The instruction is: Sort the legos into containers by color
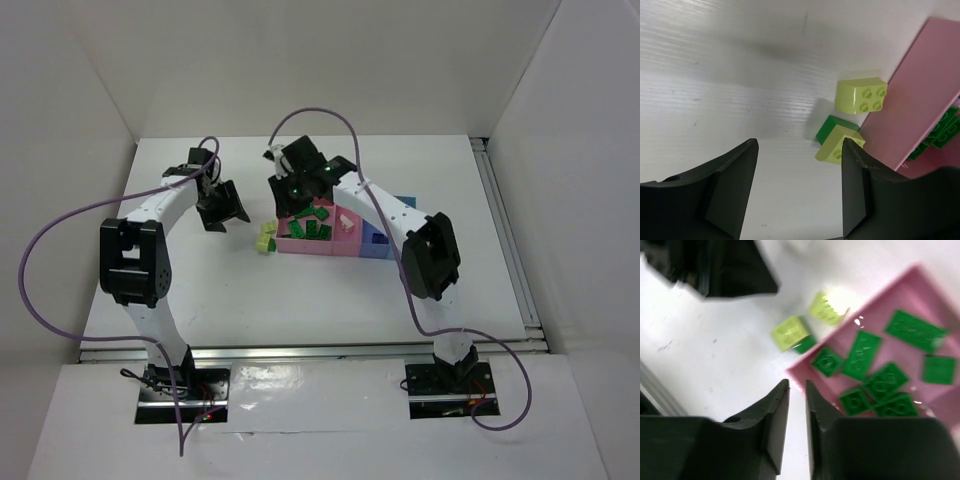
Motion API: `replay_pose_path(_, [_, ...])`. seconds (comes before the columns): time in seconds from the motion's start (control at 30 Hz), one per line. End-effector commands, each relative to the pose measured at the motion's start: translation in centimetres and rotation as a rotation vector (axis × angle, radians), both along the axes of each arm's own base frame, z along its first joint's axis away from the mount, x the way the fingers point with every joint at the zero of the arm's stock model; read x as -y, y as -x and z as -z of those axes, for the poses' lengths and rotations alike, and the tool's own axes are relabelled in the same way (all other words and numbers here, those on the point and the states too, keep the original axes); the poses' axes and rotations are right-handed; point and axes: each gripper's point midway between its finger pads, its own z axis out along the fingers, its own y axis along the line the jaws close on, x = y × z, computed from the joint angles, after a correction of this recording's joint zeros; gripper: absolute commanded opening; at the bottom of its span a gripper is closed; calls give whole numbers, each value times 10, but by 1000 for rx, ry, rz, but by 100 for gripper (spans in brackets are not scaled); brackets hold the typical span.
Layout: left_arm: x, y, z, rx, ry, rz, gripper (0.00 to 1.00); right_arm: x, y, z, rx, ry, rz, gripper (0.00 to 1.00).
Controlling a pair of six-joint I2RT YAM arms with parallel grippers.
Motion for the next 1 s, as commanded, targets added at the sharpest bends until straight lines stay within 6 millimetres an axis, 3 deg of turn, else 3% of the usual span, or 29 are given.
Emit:
replay_pose_path(0.0, [-18,5,-3,-16,-14,-84,71,-16,33,15,-61,20,-116,25])
replay_pose_path(0.1, [-23,4,-10,5,-21,-97,71,1,50,18,-87,44,-114,16])
replay_pose_path(0.13, [-23,4,-10,5,-22,-97,71,19,60,41,-120,110,-88,9])
replay_pose_path(0.17, [-23,4,-10,5,-22,-97,71,27,68,45,-137,127,-70,7])
replay_pose_path(0.2, [-23,4,-10,5,-22,-97,71,35,72,35,-113,121,-62,5])
replay_pose_path(0.23, [-22,4,-10,4,-13,-93,71,56,78,53,-159,152,-9,3])
replay_pose_path(0.3, [-21,2,-11,12,-9,-101,71,77,82,50,-160,165,43,3])
replay_pose_path(0.33, [-20,2,-11,11,1,-97,71,96,84,63,-189,201,102,2])
replay_pose_path(0.43, [-20,3,-9,11,1,-97,70,127,83,77,-220,256,193,1])
replay_pose_path(0.5, [-18,5,-6,1,9,-93,70,145,68,78,-208,276,278,0])
replay_pose_path(0.63, [-18,5,-10,10,9,-93,70,154,23,86,-132,300,397,0])
replay_pose_path(0.67, [-18,5,-10,10,9,-93,70,152,-1,71,-68,299,458,0])
replay_pose_path(0.73, [-18,5,-13,20,10,-93,70,150,-23,78,-42,325,505,0])
replay_pose_path(0.77, [-18,5,-17,29,10,-93,70,145,-37,64,-4,302,520,0])
replay_pose_path(0.83, [-19,5,-21,41,7,-84,70,137,-39,51,14,260,488,0])
replay_pose_path(0.9, [-19,5,-21,44,2,-73,70,121,-24,49,34,230,406,0])
replay_pose_path(0.93, [-19,3,-21,53,2,-73,70,119,-19,36,59,206,400,0])
replay_pose_path(0.97, [-19,3,-21,53,2,-73,70,120,-14,35,52,201,393,0])
